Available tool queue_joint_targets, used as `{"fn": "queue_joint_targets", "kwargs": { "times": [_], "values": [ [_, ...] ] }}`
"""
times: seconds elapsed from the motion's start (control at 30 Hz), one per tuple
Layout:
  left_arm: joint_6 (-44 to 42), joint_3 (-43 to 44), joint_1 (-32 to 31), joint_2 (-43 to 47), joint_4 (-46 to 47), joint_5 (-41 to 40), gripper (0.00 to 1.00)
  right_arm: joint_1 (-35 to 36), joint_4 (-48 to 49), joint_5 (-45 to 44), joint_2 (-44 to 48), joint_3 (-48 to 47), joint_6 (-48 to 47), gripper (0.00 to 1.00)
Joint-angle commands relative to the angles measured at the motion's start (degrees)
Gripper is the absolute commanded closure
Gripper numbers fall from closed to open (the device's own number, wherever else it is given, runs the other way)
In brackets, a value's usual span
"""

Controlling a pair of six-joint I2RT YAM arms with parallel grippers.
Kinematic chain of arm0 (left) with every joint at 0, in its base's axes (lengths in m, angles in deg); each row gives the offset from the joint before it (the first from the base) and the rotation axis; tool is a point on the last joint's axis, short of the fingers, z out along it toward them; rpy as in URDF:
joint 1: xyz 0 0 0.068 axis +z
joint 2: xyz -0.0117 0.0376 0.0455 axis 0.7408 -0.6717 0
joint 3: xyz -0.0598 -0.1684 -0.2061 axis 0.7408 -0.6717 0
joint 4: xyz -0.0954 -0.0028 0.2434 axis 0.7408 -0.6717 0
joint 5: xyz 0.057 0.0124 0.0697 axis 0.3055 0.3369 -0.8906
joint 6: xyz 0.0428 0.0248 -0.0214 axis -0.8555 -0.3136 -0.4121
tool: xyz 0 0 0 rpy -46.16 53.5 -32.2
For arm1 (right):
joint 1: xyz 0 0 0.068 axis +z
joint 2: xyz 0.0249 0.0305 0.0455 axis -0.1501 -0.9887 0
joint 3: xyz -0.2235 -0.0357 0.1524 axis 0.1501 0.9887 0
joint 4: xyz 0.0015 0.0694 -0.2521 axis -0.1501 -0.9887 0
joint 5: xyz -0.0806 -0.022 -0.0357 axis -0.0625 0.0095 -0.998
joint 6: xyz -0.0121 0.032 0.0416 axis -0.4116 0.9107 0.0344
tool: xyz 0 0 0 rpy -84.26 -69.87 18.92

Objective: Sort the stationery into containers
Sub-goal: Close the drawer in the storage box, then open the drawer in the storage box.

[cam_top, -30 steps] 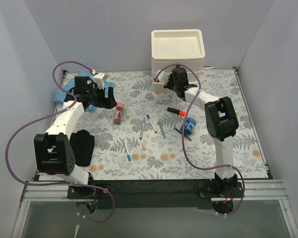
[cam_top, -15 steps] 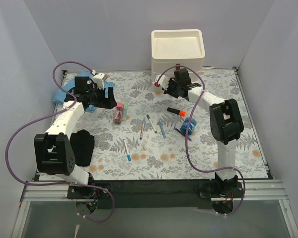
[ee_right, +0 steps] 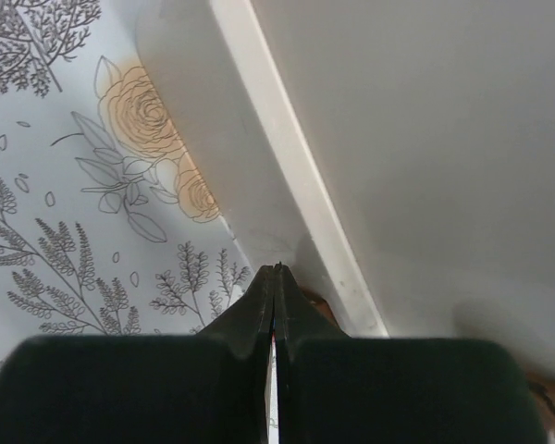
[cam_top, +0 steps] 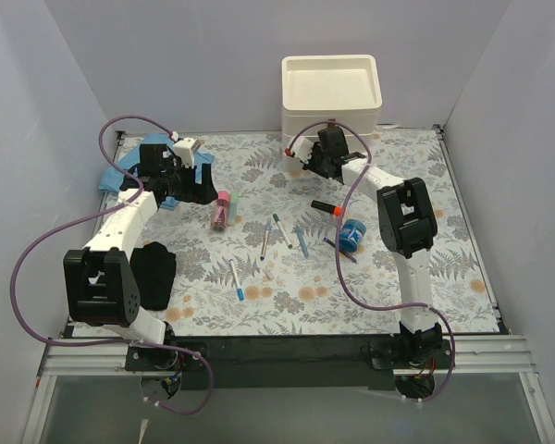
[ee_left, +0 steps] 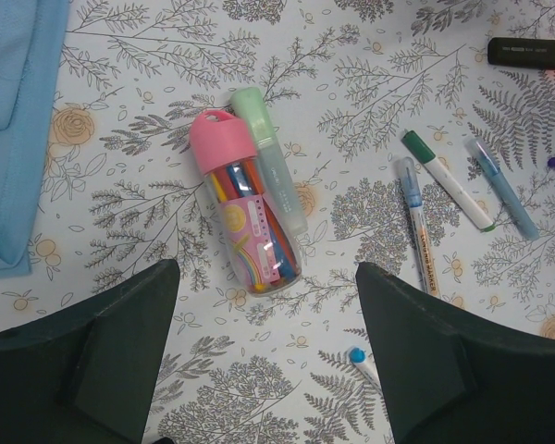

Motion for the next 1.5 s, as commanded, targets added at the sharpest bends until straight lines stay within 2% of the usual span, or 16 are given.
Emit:
{"fn": "queue_joint_targets", "kwargs": {
  "times": [0.0, 0.17, 0.27, 0.47, 0.7, 0.93, 1.03, 1.13, 1.17, 1.2, 1.23, 1.3, 1.33, 1.37, 1.47],
  "values": [
    [-0.33, 0.41, 0.11, 0.12, 0.68, -0.23, 0.22, -0.20, 9.53, -1.43, 2.23, 1.63, -1.34, 0.99],
    [-0.06, 1.20, 0.11, -1.02, 1.21, 0.12, 0.22, -0.11, 18.14, -3.89, 5.39, 8.92, -3.36, 0.99],
    [0.03, 2.00, 0.11, -2.08, 1.30, 0.21, 0.22, -0.11, 19.39, -5.03, 4.96, 9.20, -3.54, 0.99],
    [0.20, 3.14, 0.02, -3.40, 1.47, 0.39, 0.22, -0.20, 21.50, -8.10, 3.29, 7.71, -2.75, 0.99],
    [0.20, 2.79, -0.24, -3.57, 1.48, 0.39, 0.22, -0.20, 21.59, -7.76, 2.32, 6.82, -2.75, 0.99],
    [0.38, 1.91, -0.25, -3.05, 1.47, 0.30, 0.22, -0.20, 20.71, -6.62, 8.01, 13.23, -1.88, 0.99],
    [0.47, 1.39, -0.25, -2.69, 1.30, 0.74, 0.22, -0.02, 15.65, -5.13, 12.32, 16.31, 2.07, 0.99],
    [0.73, 0.94, -0.25, -2.08, 1.30, 1.09, 0.22, -0.11, 10.37, -4.68, 17.41, 18.86, 10.14, 0.99],
    [0.90, 0.77, -0.25, -1.82, 1.30, 1.09, 0.22, -0.54, 8.95, -3.38, 18.91, 19.04, 13.30, 0.99],
    [1.08, 0.77, -0.25, -1.64, 1.47, 1.35, 0.22, -0.98, 8.06, -2.15, 20.41, 19.39, 21.17, 0.99],
    [1.60, 0.85, -0.25, -1.38, 1.56, 1.96, 0.22, -2.12, 5.18, -0.39, 23.30, 19.39, 25.25, 0.84],
    [2.66, 1.20, -0.25, -1.38, 1.91, 2.58, 0.20, -3.44, 3.32, 2.34, 25.51, 19.39, 37.52, 0.41],
    [3.97, 1.29, -0.33, -1.46, 2.26, 3.46, 0.20, -4.49, 1.74, 3.74, 26.83, 19.31, 41.07, 0.28],
    [4.85, 1.38, -0.42, -1.90, 2.61, 3.90, 0.19, -4.94, 1.12, 6.80, 27.19, 19.13, 43.89, 0.26],
    [7.48, 1.82, -1.21, -3.56, 3.84, 4.26, 0.19, -6.34, 0.93, 7.63, 27.89, 19.92, 54.44, 0.27]
  ]
}}
